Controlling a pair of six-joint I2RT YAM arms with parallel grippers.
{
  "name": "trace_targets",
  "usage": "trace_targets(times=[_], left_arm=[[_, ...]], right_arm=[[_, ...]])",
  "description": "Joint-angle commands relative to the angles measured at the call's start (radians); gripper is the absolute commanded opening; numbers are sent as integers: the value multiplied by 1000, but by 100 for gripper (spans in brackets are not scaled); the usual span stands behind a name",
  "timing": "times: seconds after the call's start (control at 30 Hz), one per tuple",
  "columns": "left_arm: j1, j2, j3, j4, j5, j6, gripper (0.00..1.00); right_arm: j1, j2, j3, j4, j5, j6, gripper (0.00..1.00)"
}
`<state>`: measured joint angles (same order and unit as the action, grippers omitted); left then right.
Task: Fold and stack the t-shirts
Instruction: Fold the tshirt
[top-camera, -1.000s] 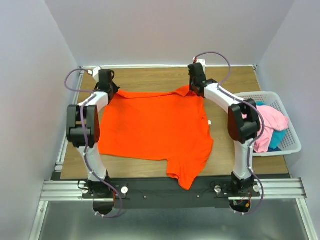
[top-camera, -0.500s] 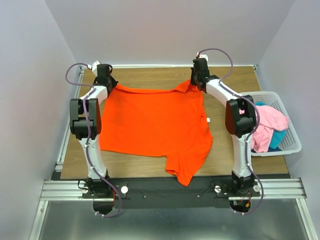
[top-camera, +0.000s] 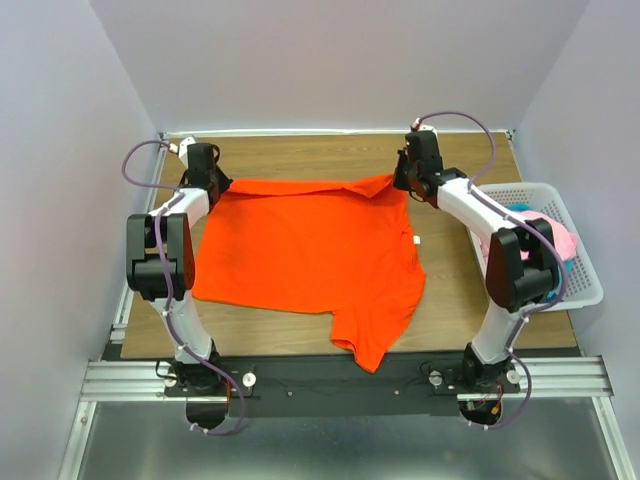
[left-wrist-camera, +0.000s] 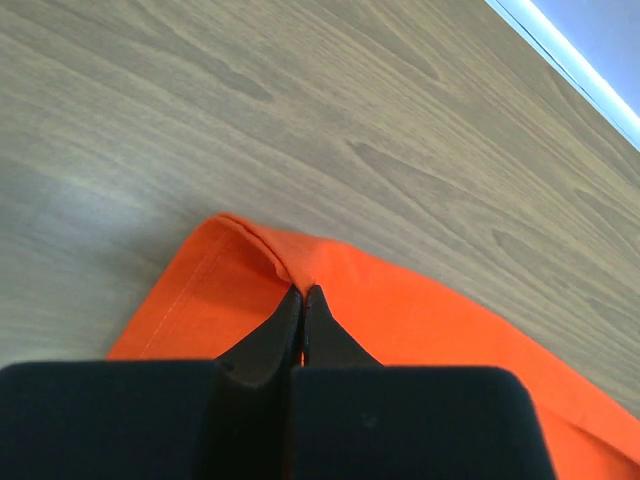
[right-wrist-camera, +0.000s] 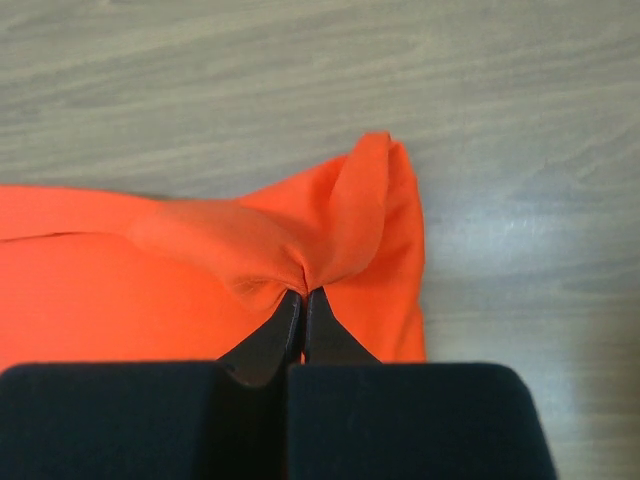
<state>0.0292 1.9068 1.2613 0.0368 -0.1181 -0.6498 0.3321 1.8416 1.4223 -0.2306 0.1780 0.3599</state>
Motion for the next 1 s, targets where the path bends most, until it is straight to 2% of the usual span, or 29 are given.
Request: trace_targets(times=[0.0, 0.4, 0.73, 0.97], left_arm=[[23, -83, -55, 20, -15, 21, 0], [31, -164, -149, -14, -57, 15, 0], [32, -239, -214, -35, -78, 30, 0], [32, -256, -246, -83, -121, 27, 0]], right_arm=[[15, -85, -91, -33, -51, 45, 1], [62, -324, -307, -88, 7, 132, 1], [160, -484, -519, -118, 26, 321, 1], [228, -625, -686, -112, 54, 453, 5]])
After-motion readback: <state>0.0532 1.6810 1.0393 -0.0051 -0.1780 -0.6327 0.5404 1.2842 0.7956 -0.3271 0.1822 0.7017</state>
